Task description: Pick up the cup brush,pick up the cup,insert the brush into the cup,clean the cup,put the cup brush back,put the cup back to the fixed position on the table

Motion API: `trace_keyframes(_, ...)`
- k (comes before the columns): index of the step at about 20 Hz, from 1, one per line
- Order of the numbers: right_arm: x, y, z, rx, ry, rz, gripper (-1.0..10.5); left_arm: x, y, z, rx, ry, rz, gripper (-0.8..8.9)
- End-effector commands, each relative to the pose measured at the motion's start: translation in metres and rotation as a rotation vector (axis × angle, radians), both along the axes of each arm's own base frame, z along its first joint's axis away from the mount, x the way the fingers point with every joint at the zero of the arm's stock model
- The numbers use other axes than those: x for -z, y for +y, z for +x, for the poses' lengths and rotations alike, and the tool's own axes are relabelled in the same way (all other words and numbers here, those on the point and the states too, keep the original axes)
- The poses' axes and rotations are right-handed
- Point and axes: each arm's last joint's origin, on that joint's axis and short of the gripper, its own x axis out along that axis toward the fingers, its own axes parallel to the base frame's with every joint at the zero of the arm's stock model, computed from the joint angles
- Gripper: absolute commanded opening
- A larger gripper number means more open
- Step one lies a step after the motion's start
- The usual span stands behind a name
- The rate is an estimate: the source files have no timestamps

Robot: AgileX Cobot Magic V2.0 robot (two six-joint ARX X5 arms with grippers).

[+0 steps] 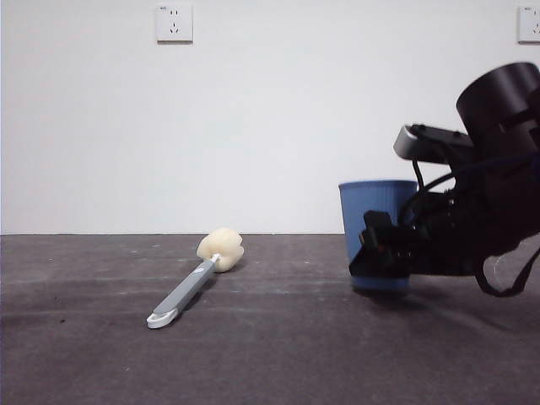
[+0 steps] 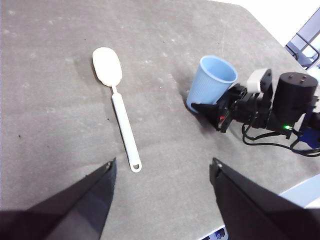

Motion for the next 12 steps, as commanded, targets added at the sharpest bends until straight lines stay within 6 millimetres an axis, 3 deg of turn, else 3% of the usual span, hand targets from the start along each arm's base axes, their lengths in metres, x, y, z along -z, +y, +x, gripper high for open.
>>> trace_keyframes(1, 0.003, -0.001, 0.004, 0.007, 0.01, 0.01, -0.1, 0.001, 0.0, 0.0, -0.002, -0.006, -0.004, 3.11)
trace_keyframes(8, 0.018, -0.004, -0.003, -0.055, 0.168, -0.027, 0.1, 0.001, 0.0, 0.0, -0.003, -0.005, -0.003, 3.11)
trace_keyframes(10, 0.022, -0.005, -0.005, -0.055, 0.208, -0.045, 1.4, 0.001, 0.0, 0.0, -0.003, 0.001, 0.002, 3.11)
trace_keyframes(12, 0.023, -0.005, -0.006, -0.055, 0.224, -0.051, 3.7, 0.002, 0.0, 0.0, -0.003, 0.011, 0.011, 3.11)
